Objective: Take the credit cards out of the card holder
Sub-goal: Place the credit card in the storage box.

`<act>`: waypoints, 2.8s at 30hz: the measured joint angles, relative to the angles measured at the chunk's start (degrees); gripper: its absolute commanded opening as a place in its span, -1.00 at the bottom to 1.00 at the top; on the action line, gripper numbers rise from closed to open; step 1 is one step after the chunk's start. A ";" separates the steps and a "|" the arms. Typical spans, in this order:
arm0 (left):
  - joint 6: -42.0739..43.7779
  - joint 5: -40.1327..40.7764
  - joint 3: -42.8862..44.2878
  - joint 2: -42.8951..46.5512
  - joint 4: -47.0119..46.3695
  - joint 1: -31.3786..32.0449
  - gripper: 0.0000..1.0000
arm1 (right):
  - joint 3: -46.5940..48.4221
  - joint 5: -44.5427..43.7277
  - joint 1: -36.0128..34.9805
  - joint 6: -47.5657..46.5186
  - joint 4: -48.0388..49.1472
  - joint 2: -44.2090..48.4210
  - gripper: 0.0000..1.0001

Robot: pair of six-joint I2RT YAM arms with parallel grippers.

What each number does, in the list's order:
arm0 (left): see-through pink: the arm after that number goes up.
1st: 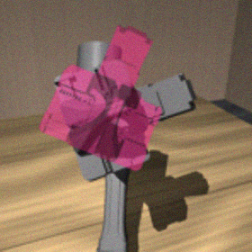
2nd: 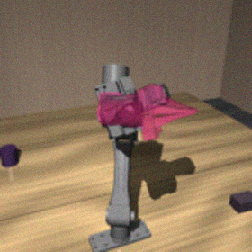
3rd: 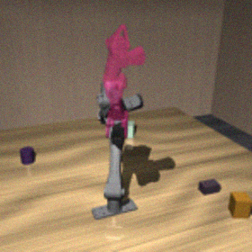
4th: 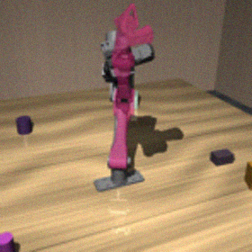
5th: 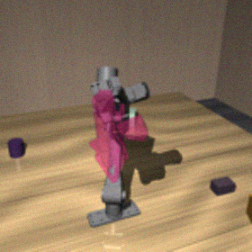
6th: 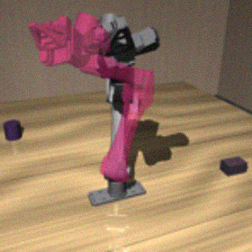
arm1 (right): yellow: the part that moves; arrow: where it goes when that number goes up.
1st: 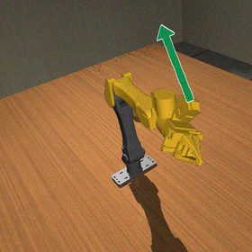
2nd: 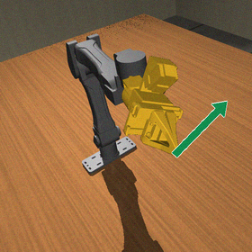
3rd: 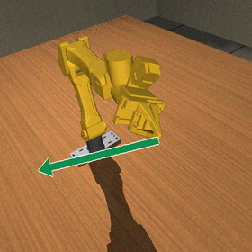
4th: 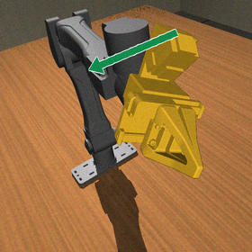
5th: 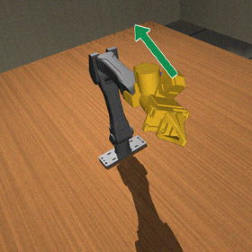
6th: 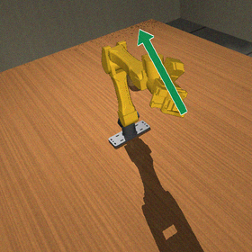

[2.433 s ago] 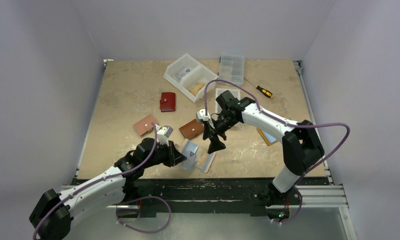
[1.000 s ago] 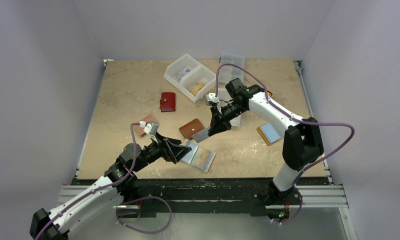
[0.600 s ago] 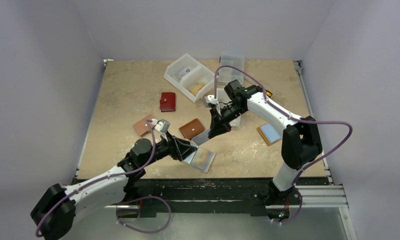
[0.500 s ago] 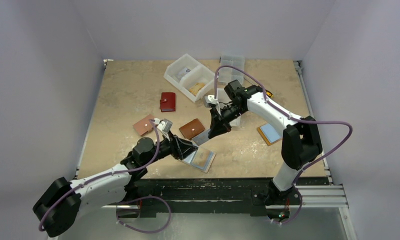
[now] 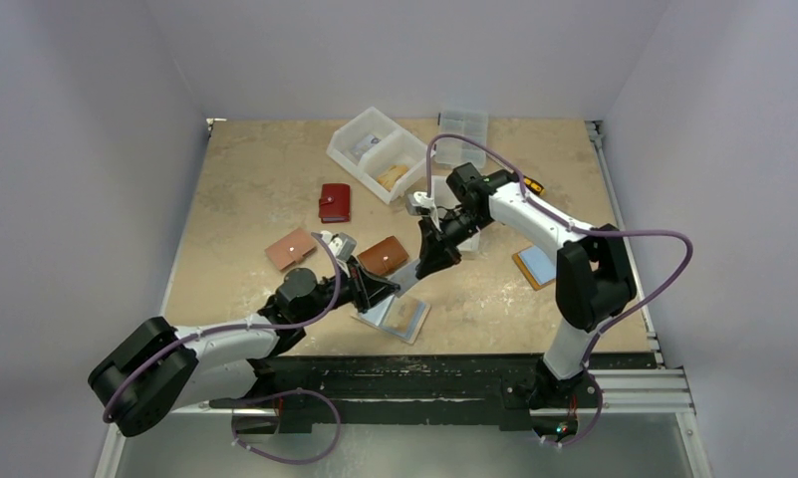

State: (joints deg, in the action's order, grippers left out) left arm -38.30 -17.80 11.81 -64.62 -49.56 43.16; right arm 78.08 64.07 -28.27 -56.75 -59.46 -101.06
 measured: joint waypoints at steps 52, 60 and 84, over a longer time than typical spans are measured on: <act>0.20 -14.69 81.74 -63.12 33.29 -36.89 -1.00 | 7.93 -17.86 20.20 6.84 -1.81 4.68 0.57; 0.48 -13.38 93.66 -72.06 38.97 -37.00 -0.82 | 8.09 -16.31 20.20 7.28 -1.95 4.66 0.57; 10.84 15.10 75.21 -38.18 61.13 -36.35 0.97 | 6.40 -13.35 20.13 6.73 -3.02 10.25 0.58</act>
State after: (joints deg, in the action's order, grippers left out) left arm -27.46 -2.70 87.02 -102.80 11.57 6.81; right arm 84.49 50.72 -8.14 -50.02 -62.48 -90.80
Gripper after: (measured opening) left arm 0.832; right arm 0.787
